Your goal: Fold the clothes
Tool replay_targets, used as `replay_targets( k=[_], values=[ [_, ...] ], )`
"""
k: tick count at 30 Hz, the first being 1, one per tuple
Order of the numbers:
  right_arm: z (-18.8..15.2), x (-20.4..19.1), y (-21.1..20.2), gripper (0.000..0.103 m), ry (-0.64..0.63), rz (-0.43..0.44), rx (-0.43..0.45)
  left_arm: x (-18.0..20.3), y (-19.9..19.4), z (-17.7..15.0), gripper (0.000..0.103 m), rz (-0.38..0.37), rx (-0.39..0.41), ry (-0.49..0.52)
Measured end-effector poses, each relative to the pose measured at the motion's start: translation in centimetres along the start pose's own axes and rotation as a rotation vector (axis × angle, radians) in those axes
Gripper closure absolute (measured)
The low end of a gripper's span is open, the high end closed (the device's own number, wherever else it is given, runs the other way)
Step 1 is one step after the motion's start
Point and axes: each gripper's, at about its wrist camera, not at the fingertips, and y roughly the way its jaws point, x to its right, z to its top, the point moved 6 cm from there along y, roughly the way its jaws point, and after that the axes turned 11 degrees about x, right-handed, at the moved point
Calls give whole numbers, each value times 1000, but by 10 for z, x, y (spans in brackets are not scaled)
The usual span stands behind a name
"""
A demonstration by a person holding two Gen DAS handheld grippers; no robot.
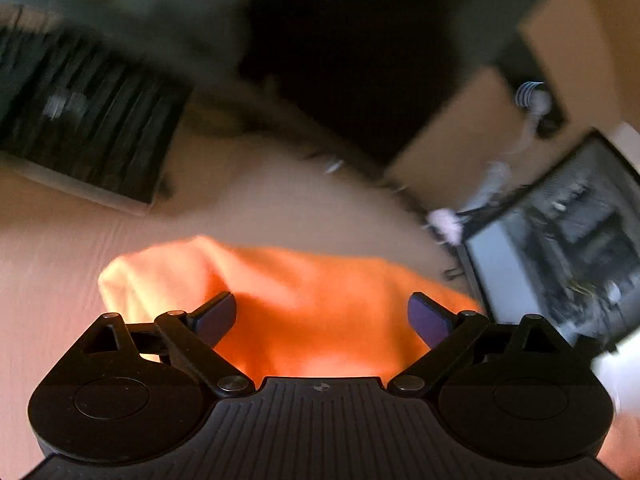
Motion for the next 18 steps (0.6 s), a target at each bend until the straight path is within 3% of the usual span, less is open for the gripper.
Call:
replay_targets(
  k=[3,5,7,10,12,14,18],
  values=[
    [14,-5,-11,6,-30,-11,10,-3,7,-19,7,-7,-44,-14],
    [32,-15,-27,6,-45,-1,70,-5,11,-32,7,-12,-72,-22],
    [52,-30,-43,6,-26,62,140,-2,11,-38,7,0,-70,15],
    [66,-63,-49,6,-3,175,170,-1,9,-35,7,11,-80,31],
    [54,-86,-36,6,-45,230,114,-2,-3,-28,7,17,-69,25],
    [32,-98,-17,6,-74,226,31,-3,-21,-20,7,21,-28,32],
    [16,-89,-6,1,55,229,-10,-20,-41,-5,7,108,56,23]
  ],
)
